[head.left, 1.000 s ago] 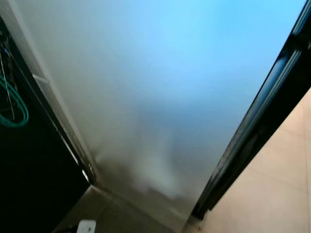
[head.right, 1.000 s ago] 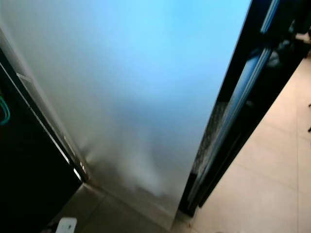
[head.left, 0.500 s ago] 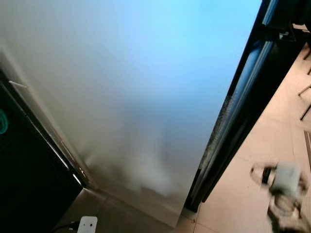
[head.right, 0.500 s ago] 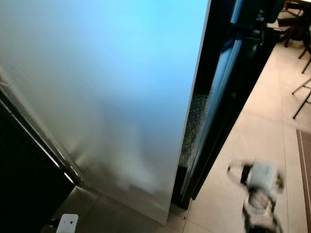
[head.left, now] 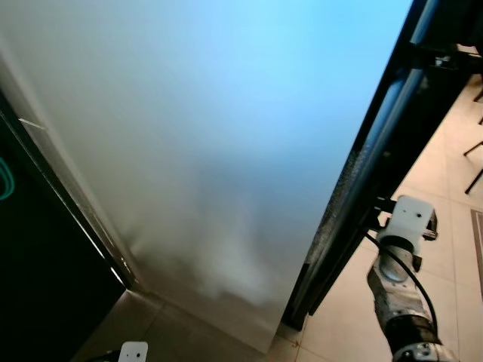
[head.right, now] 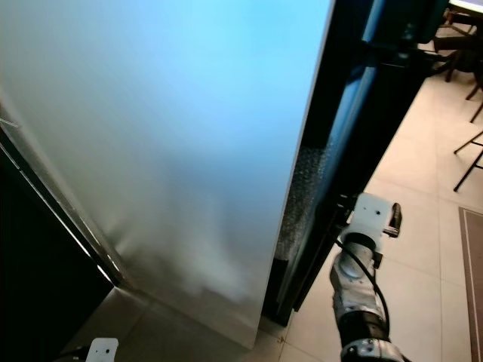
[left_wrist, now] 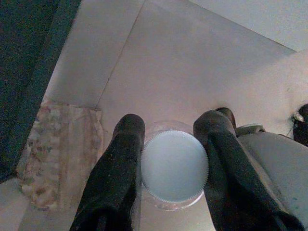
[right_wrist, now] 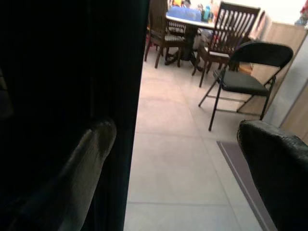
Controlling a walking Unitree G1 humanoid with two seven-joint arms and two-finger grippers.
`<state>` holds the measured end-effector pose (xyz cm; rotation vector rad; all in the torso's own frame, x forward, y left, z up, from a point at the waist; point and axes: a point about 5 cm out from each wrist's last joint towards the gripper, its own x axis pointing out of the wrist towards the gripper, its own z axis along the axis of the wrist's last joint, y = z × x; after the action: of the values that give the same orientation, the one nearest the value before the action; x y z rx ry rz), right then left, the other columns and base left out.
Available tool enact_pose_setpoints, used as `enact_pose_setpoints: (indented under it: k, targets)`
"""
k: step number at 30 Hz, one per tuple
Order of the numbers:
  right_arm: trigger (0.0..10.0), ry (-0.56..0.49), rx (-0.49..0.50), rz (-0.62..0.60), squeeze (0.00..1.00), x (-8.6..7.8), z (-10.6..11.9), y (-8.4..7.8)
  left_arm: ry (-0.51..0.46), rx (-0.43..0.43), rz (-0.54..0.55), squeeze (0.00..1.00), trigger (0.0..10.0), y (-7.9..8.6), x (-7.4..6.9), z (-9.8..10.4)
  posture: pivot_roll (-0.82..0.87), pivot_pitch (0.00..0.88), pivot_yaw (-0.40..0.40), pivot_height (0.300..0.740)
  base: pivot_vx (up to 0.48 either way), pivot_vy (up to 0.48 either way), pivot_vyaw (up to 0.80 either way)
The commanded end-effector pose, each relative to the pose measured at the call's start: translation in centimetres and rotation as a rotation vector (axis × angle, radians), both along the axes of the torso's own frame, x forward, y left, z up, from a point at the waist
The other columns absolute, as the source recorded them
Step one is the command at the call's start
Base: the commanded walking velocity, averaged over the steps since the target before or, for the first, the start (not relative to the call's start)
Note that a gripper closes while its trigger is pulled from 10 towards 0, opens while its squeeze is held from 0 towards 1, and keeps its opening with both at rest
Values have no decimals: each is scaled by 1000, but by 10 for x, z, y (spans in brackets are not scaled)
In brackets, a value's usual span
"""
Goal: Restocking fridge
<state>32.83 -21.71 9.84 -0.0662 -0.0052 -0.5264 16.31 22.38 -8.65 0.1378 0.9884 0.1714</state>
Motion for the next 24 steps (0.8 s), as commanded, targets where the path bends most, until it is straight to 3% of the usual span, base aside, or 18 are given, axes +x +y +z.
enact_pose_setpoints:
  k: [1, 4, 5, 6, 13, 14, 15, 18, 19, 20, 21, 24]
  targets:
    - [10000, -89, -3, 110, 0, 9, 28, 33, 17, -4, 7, 0, 10000, -1, -4, -2, -17, 0, -13, 740, 0, 0, 0]
    - [10000, -99, 1, 148, 0, 8, 32, 42, 17, -3, 7, 0, 10000, -1, -4, -2, -23, 0, -16, 740, 0, 0, 0]
    - [10000, -115, 20, 188, 0, 6, 37, 56, 22, -3, 6, 0, 10000, -1, -5, -3, -26, 0, -19, 740, 0, 0, 0]
    - [10000, -126, 23, 190, 0, 5, 40, 59, 27, -6, 3, 0, 10000, -1, -7, -4, -36, 0, -16, 740, 0, 0, 0]
    - [10000, -129, 46, 168, 0, 4, 40, 54, 37, -11, -9, 0, 10000, -2, -11, -5, -40, 0, -13, 740, 0, 0, 0]
    - [10000, -97, 30, 114, 0, -2, 27, 31, 68, -18, -7, 0, 10000, -3, -22, -10, -64, 0, -13, 740, 0, 0, 0]
    - [10000, -97, 30, 114, 0, -2, 27, 31, 68, -18, -7, 0, 10000, -3, -22, -10, -64, 0, -13, 740, 0, 0, 0]
    - [10000, -36, 2, 50, 0, -15, 9, 5, 103, -23, 2, 0, 10000, -5, -36, -14, -75, 0, -15, 740, 0, 0, 0]
    - [10000, -36, 2, 50, 0, -15, 9, 5, 103, -23, 2, 0, 10000, -5, -36, -14, -75, 0, -15, 740, 0, 0, 0]
    - [10000, 45, -26, -51, 0, -32, -6, -15, 129, -24, -1, 0, 10000, -6, -47, -18, -76, 0, -20, 740, 0, 0, 0]
    - [10000, 45, -26, -51, 0, -32, -6, -15, 129, -24, -1, 0, 10000, -6, -47, -18, -76, 0, -20, 740, 0, 0, 0]
    - [10000, 132, -34, -149, 0, -60, -14, -27, 151, -26, 2, 0, 10000, -7, -60, -22, -74, 0, -26, 740, 0, 0, 0]
